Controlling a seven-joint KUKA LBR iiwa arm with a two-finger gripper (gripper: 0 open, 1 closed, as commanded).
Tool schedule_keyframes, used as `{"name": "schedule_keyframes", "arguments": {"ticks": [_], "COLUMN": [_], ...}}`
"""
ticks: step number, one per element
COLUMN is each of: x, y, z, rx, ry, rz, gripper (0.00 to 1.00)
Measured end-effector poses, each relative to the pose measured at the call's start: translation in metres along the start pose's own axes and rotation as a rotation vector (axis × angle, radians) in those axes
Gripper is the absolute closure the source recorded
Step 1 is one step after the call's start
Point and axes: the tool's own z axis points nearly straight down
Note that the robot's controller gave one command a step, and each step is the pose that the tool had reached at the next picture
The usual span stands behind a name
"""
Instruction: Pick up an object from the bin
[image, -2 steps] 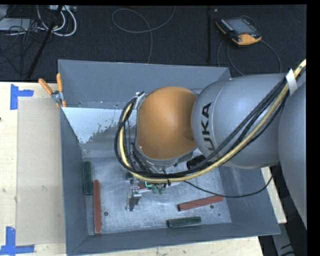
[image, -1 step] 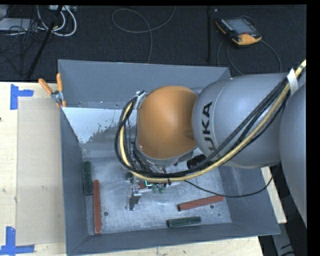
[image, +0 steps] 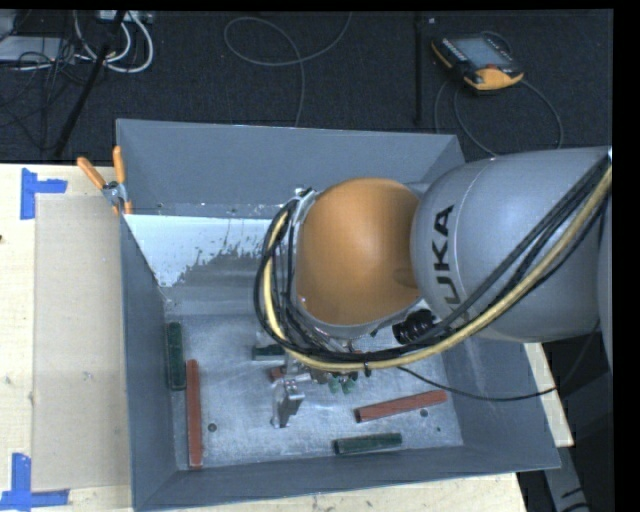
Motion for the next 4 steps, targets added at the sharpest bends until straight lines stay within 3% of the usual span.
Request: {"name": "schedule_keyframes", "arguments": {"ticks": [1,2,3,4], "x": [-0.053,-0.081,-0.078,-0.078], "y": [-0.004,-0.039,-0.026,-0.026], "z": [0.027,0.052,0.125,0.125], "rx": [-0.002,-0.001,-0.001,-0.001], "ry": [-0.007,-0.003,-0.003,-0.003], "rz": [-0.047,-0.035,-0.311,-0.31], "gripper": [0.0,0.0,1.0,1.0]}}
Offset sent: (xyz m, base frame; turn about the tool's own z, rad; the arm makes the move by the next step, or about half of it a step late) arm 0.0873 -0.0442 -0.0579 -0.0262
